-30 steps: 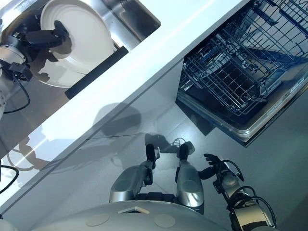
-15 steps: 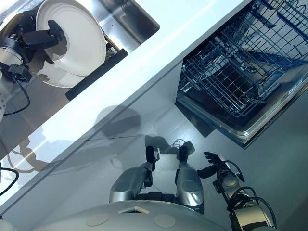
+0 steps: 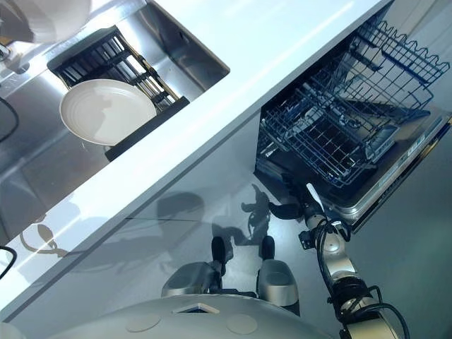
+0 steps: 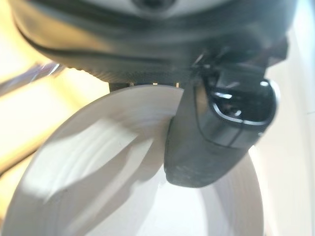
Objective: Pick up plates and place into dishwasher.
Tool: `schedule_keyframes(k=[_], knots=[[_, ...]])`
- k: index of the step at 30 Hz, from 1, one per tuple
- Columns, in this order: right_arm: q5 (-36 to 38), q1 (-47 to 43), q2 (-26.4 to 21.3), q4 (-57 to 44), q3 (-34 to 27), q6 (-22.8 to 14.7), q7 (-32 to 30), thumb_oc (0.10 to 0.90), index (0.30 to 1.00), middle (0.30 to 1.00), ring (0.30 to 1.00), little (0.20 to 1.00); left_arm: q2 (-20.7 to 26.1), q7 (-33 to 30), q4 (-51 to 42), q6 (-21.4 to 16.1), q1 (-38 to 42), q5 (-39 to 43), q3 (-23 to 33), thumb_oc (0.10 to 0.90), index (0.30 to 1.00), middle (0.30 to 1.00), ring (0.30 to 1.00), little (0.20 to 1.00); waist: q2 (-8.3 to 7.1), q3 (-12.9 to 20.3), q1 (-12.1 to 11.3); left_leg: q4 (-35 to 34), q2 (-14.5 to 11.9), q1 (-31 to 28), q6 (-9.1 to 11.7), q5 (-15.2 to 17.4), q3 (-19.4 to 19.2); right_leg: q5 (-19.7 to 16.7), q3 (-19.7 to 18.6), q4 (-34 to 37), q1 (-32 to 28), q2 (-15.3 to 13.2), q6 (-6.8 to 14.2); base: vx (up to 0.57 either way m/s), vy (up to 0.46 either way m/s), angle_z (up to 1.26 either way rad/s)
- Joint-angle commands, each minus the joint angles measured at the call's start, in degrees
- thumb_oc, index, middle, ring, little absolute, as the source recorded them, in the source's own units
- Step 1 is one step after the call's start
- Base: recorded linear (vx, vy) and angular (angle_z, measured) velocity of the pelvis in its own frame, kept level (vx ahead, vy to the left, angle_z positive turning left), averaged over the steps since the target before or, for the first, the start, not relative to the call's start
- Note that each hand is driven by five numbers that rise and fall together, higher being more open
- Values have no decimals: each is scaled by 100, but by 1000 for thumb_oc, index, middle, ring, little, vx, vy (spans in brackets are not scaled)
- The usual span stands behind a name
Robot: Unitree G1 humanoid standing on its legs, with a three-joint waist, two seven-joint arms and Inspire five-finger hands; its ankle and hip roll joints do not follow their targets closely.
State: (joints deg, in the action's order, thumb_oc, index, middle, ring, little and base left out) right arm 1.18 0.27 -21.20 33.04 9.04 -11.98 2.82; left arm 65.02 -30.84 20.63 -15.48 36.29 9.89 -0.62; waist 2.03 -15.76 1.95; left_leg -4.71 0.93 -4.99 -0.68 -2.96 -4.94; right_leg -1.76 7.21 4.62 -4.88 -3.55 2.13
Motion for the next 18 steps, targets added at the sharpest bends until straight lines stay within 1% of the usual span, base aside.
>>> schedule_keyframes(k=[1, 2, 3, 4, 5, 7, 9, 11, 12, 13, 14, 15, 16, 17, 18], knots=[[466, 302, -295, -759, -95, -99, -145, 800, 900, 900, 900, 900, 790, -1361, -162, -609, 835, -1106, 319, 100, 300, 300, 300, 200, 376, 837, 152, 281, 270, 14, -98, 778, -1, 1048, 203, -937, 313, 342, 27, -50, -61, 12], [748, 326, -269, -873, -153, -89, -153, 800, 900, 900, 900, 900, 861, -1730, -295, -682, 832, -1358, 273, 100, 300, 300, 300, 200, 381, 855, 155, 265, 260, -12, -84, 779, -2, 1061, 222, -935, 288, 346, 23, -52, -65, 12], [1022, 347, -224, -966, -205, -79, -149, 800, 900, 900, 900, 900, 899, -1903, -429, -669, 817, -1491, 284, 100, 300, 300, 300, 200, 381, 865, 153, 266, 254, -27, -73, 784, 2, 1079, 234, -938, 268, 346, 13, -52, -61, 14], [1388, 364, -150, -1115, -285, 23, -98, 800, 900, 900, 900, 900, 917, -2184, -585, -661, 754, -1698, 308, 100, 300, 300, 300, 200, 383, 879, 153, 265, 249, -43, -61, 792, 16, 1103, 248, -951, 254, 345, 4, -32, -38, 13], [1489, 373, -142, -1147, -298, 24, -119, 800, 900, 900, 900, 900, 908, -2219, -615, -660, 727, -1712, 321, 100, 300, 300, 300, 200, 384, 881, 155, 265, 249, -46, -59, 793, 20, 1109, 252, -955, 252, 344, 2, -34, -36, 9], [2199, 404, 34, -1385, -458, 24, -155, 800, 900, 900, 900, 900, 862, -2617, -865, -745, 490, -2025, 456, 100, 300, 300, 300, 200, 388, 900, 162, 262, 237, -77, -50, 812, 42, 1155, 267, -994, 237, 345, -11, -27, -36, 4], [2579, 449, 257, -1776, -636, 35, -364, 800, 900, 900, 900, 900, 697, -2848, -1253, -764, 148, -2158, 671, 100, 300, 300, 300, 200, 390, 911, 184, 250, 233, -111, -50, 823, 61, 1193, 266, -1032, 225, 341, -21, -15, -38, -1], [2555, 485, 372, -2138, -780, -13, -673, 800, 900, 900, 900, 900, 458, -2986, -1570, -821, -175, -2299, 893, 100, 300, 300, 300, 200, 392, 915, 225, 225, 229, -141, -50, 826, 55, 1220, 257, -1057, 222, 339, -20, 0, 0, 0], [2455, 509, 409, -2604, -940, -15, -1055, 800, 900, 900, 900, 900, 147, -3100, -1874, -849, -454, -2507, 1033, 100, 300, 300, 300, 200, 382, 911, 278, 192, 229, -162, -52, 826, 45, 1235, 230, -1066, 228, 347, -17, 0, 0, 0], [2253, 525, 382, -2850, -1050, -108, -1259, 800, 900, 900, 900, 900, -44, -3156, -2051, -821, -603, -2674, 1083, 100, 300, 300, 300, 200, 375, 907, 322, 177, 229, -173, -52, 828, 37, 1243, 210, -1072, 234, 356, -17, 0, 0, 0], [1905, 525, 310, -3025, -1163, -336, -1457, 800, 900, 900, 900, 900, -177, -3151, -2159, -823, -705, -2760, 1111, 100, 300, 300, 300, 200, 372, 903, 361, 163, 227, -184, -52, 829, 29, 1248, 191, -1080, 240, 363, -18, 20, -5, -6], [1724, 492, 184, -3241, -1320, -390, -1602, 800, 900, 900, 900, 900, -330, -3148, -2309, -719, -781, -2925, 1089, 100, 300, 300, 300, 200, 371, 897, 409, 141, 226, -203, -50, 827, 17, 1249, 163, -1091, 248, 373, -15, 24, 0, -8], [1460, 433, 33, -3404, -1474, -591, -1769, 800, 900, 900, 900, 900, -441, -3099, -2425, -634, -812, -3009, 1038, 100, 300, 300, 300, 200, 367, 889, 450, 129, 225, -216, -49, 825, 1, 1246, 137, -1099, 252, 381, -12, 18, 3, -6], [1446, 435, 29, -3405, -1477, -597, -1781, 800, 900, 900, 900, 900, -458, -3094, -2441, -621, -815, -3015, 1041, 100, 300, 300, 300, 200, 377, 886, 442, 126, 225, -220, -49, 825, -1, 1247, 135, -1101, 251, 382, -12, 15, 4, -3], [1273, 356, -147, -3591, -1643, -789, -1970, 800, 900, 900, 900, 900, -547, -2979, -2501, -489, -828, -3083, 973, 100, 300, 300, 300, 200, 369, 879, 488, 118, 223, -230, -48, 822, -20, 1243, 105, -1107, 257, 395, -9, 12, 6, -4]])
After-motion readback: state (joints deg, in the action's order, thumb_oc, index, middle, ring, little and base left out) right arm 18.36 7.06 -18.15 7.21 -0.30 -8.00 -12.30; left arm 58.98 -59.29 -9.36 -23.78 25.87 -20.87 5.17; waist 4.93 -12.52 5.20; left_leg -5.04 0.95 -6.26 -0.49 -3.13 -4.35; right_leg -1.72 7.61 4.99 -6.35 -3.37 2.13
